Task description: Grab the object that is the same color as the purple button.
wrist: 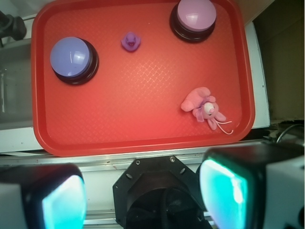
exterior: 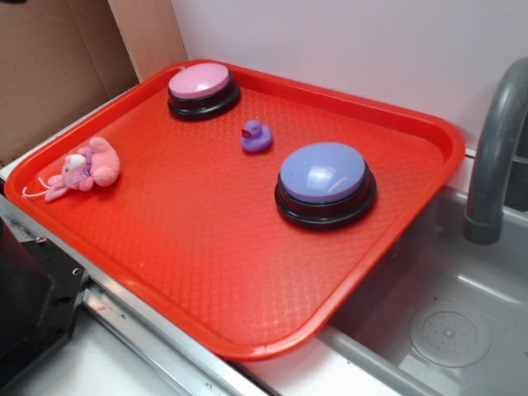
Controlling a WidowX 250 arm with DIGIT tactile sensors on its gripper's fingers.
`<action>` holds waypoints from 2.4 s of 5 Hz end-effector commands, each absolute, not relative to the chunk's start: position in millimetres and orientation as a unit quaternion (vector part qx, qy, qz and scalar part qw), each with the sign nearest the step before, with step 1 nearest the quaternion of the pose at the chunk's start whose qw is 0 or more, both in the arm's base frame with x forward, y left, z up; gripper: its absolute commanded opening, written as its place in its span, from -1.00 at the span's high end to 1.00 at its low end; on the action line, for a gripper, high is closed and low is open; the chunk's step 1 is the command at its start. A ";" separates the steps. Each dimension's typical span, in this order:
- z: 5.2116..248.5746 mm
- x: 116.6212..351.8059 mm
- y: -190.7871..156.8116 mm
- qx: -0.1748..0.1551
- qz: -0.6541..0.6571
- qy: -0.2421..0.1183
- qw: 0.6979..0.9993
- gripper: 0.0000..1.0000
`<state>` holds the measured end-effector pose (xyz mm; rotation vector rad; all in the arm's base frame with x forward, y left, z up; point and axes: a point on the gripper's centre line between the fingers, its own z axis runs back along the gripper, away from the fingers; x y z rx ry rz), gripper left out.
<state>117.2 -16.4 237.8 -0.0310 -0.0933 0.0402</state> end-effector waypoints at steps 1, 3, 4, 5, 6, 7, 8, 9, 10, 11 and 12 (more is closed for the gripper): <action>237.8 117.2 -16.4 -0.015 0.020 -0.047 0.999 -1.00; 231.3 200.5 -22.6 -0.057 0.012 -0.080 0.995 -1.00; 228.1 228.1 -25.5 -0.053 0.014 -0.096 0.994 -1.00; 209.8 268.6 -25.3 -0.048 0.019 -0.106 0.993 -1.00; 177.2 287.4 -26.3 -0.031 0.003 -0.090 0.995 -1.00; 136.3 293.1 -22.2 -0.003 -0.016 -0.066 0.998 -1.00; 105.0 286.6 -16.8 0.015 -0.032 -0.040 0.999 -1.00; 81.8 282.4 -10.8 0.013 -0.033 -0.025 0.999 -1.00; 68.9 293.4 -12.5 0.009 -0.032 -0.037 0.999 -1.00; 58.4 305.9 -18.9 0.010 -0.035 -0.040 0.999 -1.00; 32.4 303.5 -15.8 0.027 -0.040 -0.014 0.999 -1.00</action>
